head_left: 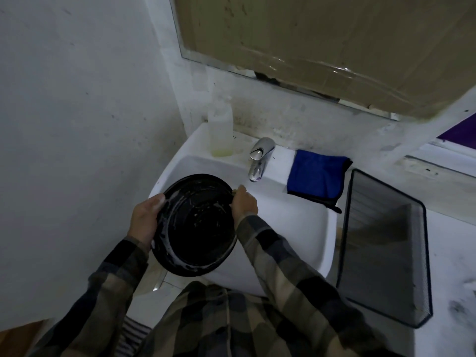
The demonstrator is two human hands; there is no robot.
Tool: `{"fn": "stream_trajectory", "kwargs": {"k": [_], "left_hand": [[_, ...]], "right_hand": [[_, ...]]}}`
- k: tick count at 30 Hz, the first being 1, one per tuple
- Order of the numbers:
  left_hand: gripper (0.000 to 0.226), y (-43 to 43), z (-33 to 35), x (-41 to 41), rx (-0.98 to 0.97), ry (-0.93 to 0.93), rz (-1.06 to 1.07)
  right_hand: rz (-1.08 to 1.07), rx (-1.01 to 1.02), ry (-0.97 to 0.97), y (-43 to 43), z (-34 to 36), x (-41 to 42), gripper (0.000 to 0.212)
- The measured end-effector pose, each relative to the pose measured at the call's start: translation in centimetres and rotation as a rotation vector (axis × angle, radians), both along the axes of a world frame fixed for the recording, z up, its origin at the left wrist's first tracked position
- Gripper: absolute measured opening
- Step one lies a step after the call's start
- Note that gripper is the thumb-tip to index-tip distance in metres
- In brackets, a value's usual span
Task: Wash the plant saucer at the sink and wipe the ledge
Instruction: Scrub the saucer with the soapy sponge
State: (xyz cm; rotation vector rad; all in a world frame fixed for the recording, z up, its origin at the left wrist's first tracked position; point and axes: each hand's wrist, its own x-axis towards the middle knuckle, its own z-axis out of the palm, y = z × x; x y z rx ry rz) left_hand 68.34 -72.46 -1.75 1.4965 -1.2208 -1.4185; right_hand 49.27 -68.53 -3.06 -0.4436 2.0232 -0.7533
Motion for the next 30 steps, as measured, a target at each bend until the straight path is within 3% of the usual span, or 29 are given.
{"fn": "stream_trajectory", "kwargs": {"k": [3,6,8,10,12,15,18,21,24,28,30], "left_hand": [[0.02,-0.5,0.3,0.1,-0.014,-0.002,0.0],[0.035,-1.8,1.1,0.8,-0.108,-0.122,-0.158],[0.027,-3.0,1.7,1.2,-0.106,-0.197,-0.271],[0.023,-4.3,2.1,1.4,-0.006,-0.137,-0.325],[0.022,-5.2,2.5,1.1,0.035,-0.128,-0.42],[0.051,-5.7,3.5,-1.0,-0.047,-0.325,-0.658],[0.038,-5.6,4.7,-3.5,-0.011,-0.423,-0.81],[0.021,-5.1,4.9,-4.7,0.046,-0.249,-0.803],[0.036,-4.5,4.1,-5.3,0.015,-0.188,-0.667],[0.029,-3.8,3.9,-5.3,-0.088,-0.216,-0.49],[0.027,-3.5,3.5,-4.9,-0.104,-0.204,-0.474]], "right_hand": [[-0.007,-0.017,0.075,-0.5,0.1,-0.3,0.03],[-0.033,-0.076,0.152,-0.6,0.0,-0.7,0.02],[-0.087,-0.121,0.118,-0.7,0.7,-0.7,0.036],[-0.13,-0.154,0.114,-1.1,1.4,-0.8,0.05],[-0.067,-0.152,0.162,-1.6,2.2,-1.0,0.054],[0.077,-0.224,0.267,-2.3,3.7,-1.3,0.054],[0.31,-0.259,0.438,-3.2,4.9,-0.8,0.05],[0.495,-0.443,0.891,-3.4,6.2,0.1,0.049],[0.637,-0.859,1.156,-3.4,6.1,1.1,0.025],[0.945,-0.88,1.257,-3.1,4.2,1.4,0.042],[0.988,-0.832,1.16,-2.8,3.0,0.9,0.046]]}}
